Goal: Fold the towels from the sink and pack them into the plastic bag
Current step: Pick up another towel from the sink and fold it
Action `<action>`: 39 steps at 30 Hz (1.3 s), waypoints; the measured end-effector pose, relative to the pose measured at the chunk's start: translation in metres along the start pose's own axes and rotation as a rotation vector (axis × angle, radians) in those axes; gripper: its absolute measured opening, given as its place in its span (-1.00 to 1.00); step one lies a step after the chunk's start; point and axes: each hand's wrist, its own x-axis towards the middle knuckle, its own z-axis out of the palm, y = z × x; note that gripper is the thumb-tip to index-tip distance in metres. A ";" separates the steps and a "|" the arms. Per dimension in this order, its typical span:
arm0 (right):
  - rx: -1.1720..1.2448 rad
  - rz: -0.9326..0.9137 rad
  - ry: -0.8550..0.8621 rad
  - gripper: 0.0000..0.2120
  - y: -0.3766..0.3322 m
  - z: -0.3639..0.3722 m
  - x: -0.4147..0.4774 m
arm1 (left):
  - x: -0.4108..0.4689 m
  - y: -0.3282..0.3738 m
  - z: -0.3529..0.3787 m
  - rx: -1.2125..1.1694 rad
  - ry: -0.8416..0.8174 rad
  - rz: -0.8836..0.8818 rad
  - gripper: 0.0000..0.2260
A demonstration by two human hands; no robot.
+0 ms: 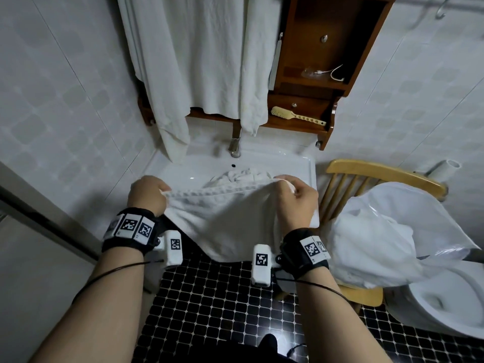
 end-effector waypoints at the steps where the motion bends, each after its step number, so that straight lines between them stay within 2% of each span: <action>1: -0.038 -0.062 -0.040 -0.81 -0.007 0.002 -0.002 | -0.002 0.002 0.003 0.059 -0.057 -0.026 -0.65; 3: -0.111 -0.162 -0.124 -0.81 -0.015 0.007 -0.004 | -0.005 0.012 0.008 0.132 -0.135 0.025 -0.75; 5: -0.181 -0.238 -0.189 -0.81 -0.020 0.014 -0.008 | -0.011 0.025 0.014 0.055 -0.260 0.204 -0.78; 7: -0.250 -0.304 -0.210 -0.83 -0.023 0.021 -0.012 | -0.023 0.046 0.019 -0.123 -0.434 0.401 -0.60; 9: -0.280 -0.355 -0.207 -0.87 -0.026 0.026 -0.017 | -0.033 0.066 0.029 -0.287 -0.491 0.521 -0.51; 11: -0.287 -0.398 -0.203 -0.88 -0.029 0.027 -0.019 | -0.042 0.082 0.039 -0.317 -0.403 0.590 -0.61; 13: -0.298 -0.435 -0.216 -0.87 -0.030 0.026 -0.019 | -0.048 0.093 0.047 -0.283 -0.239 0.616 -0.76; 15: -0.316 -0.466 -0.239 -0.88 -0.028 0.026 -0.016 | -0.051 0.098 0.051 -0.295 -0.137 0.609 -0.75; 17: -0.326 -0.494 -0.246 -0.89 -0.025 0.025 -0.013 | -0.053 0.099 0.053 -0.304 -0.115 0.637 -0.64; 19: -0.306 -0.491 -0.248 -0.90 -0.022 0.025 -0.011 | -0.054 0.099 0.053 -0.281 -0.113 0.664 -0.61; 22: -0.253 -0.395 -0.277 -0.87 -0.011 0.026 -0.009 | -0.054 0.099 0.046 -0.181 -0.058 0.636 -0.76; 25: -0.162 -0.262 -0.424 -0.85 0.004 0.026 -0.007 | -0.051 0.098 0.031 -0.067 0.013 0.560 -0.87; 28: -0.079 -0.172 -0.657 -0.88 0.012 0.024 -0.010 | -0.046 0.091 0.018 -0.081 0.043 0.537 -0.82; 30: -0.053 -0.103 -0.792 -0.78 0.016 0.022 -0.014 | -0.042 0.085 0.010 -0.125 0.082 0.531 -0.81; 32: -0.083 -0.067 -0.892 -0.73 0.020 0.020 -0.014 | -0.036 0.079 0.002 -0.179 0.154 0.511 -0.81; 35: -0.245 -0.110 -1.005 -0.90 0.028 0.022 -0.008 | -0.028 0.075 -0.009 -0.245 0.248 0.507 -0.80; 37: -0.328 -0.198 -0.926 -0.76 0.034 0.027 -0.008 | -0.025 0.073 -0.014 -0.267 0.260 0.530 -0.77; 39: -0.257 -0.246 -0.642 -0.68 0.035 0.032 -0.013 | -0.023 0.069 -0.016 -0.276 0.248 0.539 -0.78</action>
